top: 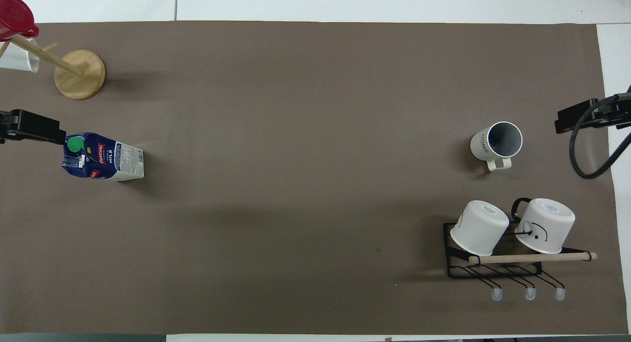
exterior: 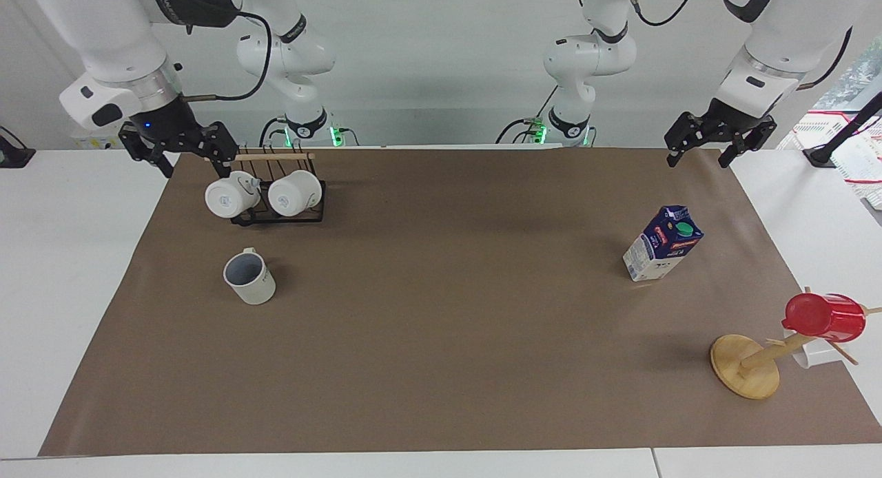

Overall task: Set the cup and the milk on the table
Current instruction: 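Reach the right gripper to the white mug and grasp it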

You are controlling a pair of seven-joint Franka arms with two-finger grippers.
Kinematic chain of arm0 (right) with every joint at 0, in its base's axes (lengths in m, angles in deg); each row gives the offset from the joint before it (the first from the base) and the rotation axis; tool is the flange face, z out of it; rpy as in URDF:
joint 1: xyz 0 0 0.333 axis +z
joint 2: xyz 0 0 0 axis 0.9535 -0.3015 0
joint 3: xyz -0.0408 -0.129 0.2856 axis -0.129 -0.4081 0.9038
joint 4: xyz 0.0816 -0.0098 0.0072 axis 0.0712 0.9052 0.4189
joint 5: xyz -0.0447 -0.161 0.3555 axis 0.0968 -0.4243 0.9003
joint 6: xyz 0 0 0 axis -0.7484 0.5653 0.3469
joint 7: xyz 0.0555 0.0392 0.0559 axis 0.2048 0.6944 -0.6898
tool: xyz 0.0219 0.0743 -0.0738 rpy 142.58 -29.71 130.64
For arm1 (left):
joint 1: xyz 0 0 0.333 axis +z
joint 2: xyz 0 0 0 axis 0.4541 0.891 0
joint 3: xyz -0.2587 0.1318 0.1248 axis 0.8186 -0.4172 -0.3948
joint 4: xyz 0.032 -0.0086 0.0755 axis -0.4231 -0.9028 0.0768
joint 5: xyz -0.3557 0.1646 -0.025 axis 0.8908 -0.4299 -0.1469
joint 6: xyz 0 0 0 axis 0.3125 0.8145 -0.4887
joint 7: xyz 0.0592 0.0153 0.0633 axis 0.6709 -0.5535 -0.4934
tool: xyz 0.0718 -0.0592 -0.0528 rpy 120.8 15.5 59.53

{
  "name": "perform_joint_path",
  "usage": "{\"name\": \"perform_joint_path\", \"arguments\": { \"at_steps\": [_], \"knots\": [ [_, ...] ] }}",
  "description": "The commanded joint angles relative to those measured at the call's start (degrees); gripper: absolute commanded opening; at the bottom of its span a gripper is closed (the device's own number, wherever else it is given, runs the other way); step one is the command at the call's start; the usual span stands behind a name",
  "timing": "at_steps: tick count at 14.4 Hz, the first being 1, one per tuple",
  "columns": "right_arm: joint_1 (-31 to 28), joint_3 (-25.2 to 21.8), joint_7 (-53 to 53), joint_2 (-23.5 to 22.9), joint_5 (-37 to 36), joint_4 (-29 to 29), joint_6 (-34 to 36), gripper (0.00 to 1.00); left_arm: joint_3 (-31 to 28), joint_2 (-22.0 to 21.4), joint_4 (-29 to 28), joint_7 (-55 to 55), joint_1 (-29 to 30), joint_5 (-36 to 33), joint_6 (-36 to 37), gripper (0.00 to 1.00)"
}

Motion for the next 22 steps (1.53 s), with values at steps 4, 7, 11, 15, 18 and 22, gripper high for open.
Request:
{"name": "perform_joint_path", "arguments": {
  "at_steps": [4, 7, 11, 15, 18, 22],
  "knots": [
    [-3.48, 0.14, -21.37, 1.47, 2.28, 19.87, -24.04, 1.0, -0.12, -1.54, -1.86, 0.69, 0.16, -0.67, -0.73, 1.0],
    [-4.01, 0.14, -25.87, -5.65, 4.47, 20.04, -33.53, 1.0, -0.12, -1.54, -1.86, 0.69, 0.16, -0.76, -0.73, 1.0],
    [-4.71, 0.14, -34.49, -10.33, 5.43, 22.76, -40.5, 1.0, -0.12, -1.54, -1.86, 0.6, 0.16, -0.67, -0.73, 1.0],
    [-4.01, 0.14, -36.52, -9.55, 6.23, 28.47, -45.95, 0.85, -0.12, -1.54, -1.86, 0.69, 0.16, -0.67, -0.73, 1.0],
    [-3.66, 0.14, -36.52, -9.72, 6.23, 28.66, -46.92, 0.24, -0.12, -1.62, -1.86, 0.6, 0.16, -0.76, -0.73, 1.0],
    [-3.57, 0.32, -35.47, -11.83, 6.23, 25.51, -45.08, 0.0, -0.12, -1.54, -1.86, 0.6, 0.16, -0.76, -0.73, 1.0]
  ]
}}
